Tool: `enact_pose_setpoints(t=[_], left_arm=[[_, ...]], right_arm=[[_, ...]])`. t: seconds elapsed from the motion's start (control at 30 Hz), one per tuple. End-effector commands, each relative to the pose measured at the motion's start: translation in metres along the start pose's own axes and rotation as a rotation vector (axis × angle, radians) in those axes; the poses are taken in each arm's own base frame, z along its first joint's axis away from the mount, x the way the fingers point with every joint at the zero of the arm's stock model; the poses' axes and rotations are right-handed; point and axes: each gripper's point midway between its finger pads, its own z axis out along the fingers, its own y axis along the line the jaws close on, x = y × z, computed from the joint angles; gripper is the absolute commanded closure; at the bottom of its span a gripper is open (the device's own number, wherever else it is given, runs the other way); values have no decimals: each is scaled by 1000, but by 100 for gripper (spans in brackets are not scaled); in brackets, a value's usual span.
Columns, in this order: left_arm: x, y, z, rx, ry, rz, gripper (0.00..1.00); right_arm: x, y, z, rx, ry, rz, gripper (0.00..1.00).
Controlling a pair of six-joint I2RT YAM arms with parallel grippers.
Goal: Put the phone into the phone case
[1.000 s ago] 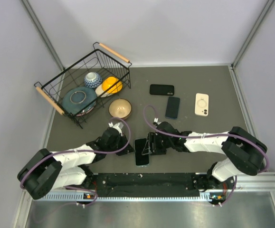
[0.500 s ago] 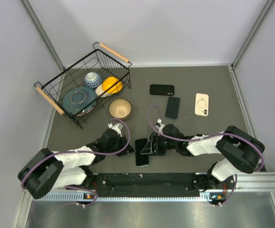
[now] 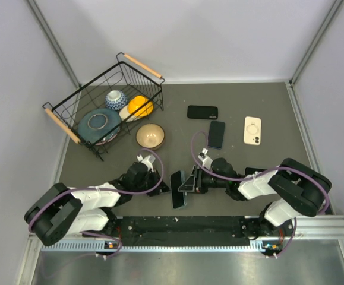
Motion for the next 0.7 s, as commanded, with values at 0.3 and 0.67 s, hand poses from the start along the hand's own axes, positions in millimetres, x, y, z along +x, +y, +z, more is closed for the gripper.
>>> enact_pose_setpoints(t=[0.3, 0.67], left_arm=[[19, 0, 0, 15, 80, 14, 87], [13, -8, 1, 17, 76, 37, 87]], right_arm=[[-17, 28, 5, -78, -32, -48, 62], [-15, 13, 1, 12, -28, -53, 67]])
